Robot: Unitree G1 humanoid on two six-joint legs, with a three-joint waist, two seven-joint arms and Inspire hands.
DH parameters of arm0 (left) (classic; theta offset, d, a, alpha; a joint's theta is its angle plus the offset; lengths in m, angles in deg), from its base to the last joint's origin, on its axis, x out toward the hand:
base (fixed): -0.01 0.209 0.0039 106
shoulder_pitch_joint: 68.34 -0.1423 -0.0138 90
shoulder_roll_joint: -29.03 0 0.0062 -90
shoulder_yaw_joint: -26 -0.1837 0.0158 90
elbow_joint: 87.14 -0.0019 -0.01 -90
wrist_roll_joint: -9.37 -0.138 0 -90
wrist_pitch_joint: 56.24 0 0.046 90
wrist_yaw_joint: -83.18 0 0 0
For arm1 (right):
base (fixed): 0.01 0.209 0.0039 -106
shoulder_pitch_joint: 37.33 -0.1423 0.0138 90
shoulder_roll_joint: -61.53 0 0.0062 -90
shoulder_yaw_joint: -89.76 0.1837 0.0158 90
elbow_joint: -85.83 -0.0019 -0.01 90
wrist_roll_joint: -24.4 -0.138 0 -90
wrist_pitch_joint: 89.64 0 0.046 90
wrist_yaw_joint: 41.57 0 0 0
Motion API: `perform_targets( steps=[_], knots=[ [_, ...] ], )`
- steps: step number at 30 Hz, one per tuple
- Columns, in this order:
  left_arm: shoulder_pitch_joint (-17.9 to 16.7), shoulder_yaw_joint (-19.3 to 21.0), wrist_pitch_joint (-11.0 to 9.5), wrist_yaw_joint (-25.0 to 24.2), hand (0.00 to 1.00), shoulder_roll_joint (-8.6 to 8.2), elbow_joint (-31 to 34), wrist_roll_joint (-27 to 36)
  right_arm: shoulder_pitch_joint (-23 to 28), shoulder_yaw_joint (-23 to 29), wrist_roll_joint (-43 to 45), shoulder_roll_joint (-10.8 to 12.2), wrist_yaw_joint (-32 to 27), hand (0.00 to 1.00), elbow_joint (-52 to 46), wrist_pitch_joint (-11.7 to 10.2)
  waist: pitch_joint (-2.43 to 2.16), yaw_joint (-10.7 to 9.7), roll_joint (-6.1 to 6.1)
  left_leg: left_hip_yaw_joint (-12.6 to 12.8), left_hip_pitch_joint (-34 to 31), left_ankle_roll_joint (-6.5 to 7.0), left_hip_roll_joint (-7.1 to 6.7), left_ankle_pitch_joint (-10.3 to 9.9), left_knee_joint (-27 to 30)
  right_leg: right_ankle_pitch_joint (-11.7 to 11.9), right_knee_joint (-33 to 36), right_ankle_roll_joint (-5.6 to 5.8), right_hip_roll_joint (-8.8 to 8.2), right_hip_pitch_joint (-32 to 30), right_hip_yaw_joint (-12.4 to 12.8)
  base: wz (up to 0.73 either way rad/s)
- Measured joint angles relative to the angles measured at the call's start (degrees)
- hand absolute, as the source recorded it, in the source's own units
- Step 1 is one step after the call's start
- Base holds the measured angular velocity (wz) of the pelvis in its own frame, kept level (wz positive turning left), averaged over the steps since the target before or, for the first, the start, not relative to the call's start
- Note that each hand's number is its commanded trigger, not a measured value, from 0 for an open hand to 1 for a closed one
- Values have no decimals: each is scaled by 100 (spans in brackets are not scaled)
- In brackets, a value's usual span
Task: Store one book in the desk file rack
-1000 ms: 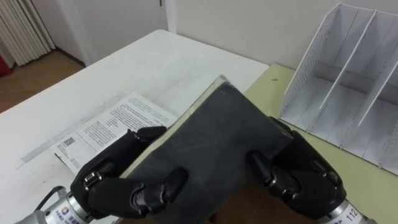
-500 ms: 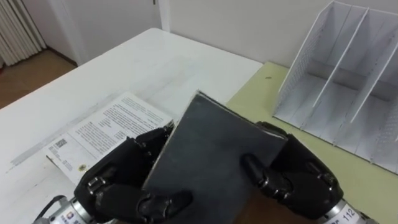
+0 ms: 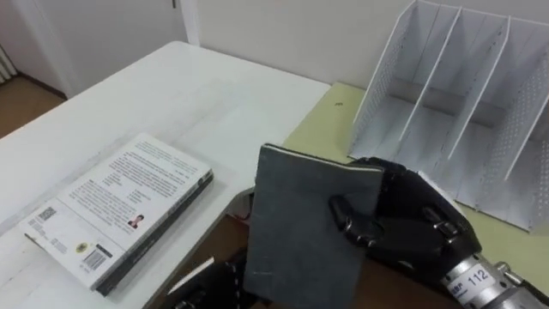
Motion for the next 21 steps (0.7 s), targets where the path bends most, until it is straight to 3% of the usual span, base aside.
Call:
perform_targets(
  steps=[5,10,14,21],
  knots=[
    [-25,-330,-10,204,0,-213,-693,-718,-249,7,395,199,-907,100,-28,-195,-1,-139,-18,134,-34,0,7,0,-3,18,25,6,7,-87,87,-10],
    [-22,-415,-37,402,0,-475,-1157,-852,-290,7,1169,317,-1689,100,-69,-249,-13,-142,-50,203,-51,0,22,0,-46,38,24,3,50,-154,198,-13],
    [10,-412,-112,639,0,-550,-1907,-1238,-338,22,1839,372,-2362,100,-88,-296,-22,-157,-57,225,-52,-1,33,0,-42,41,23,-3,62,-152,173,-1],
    [10,-356,-191,1121,0,-628,-2963,-1234,-620,259,2581,368,-3271,100,-161,-300,-28,-164,-64,261,-48,-1,37,1,-46,47,23,-11,63,-155,154,-2]
  ],
)
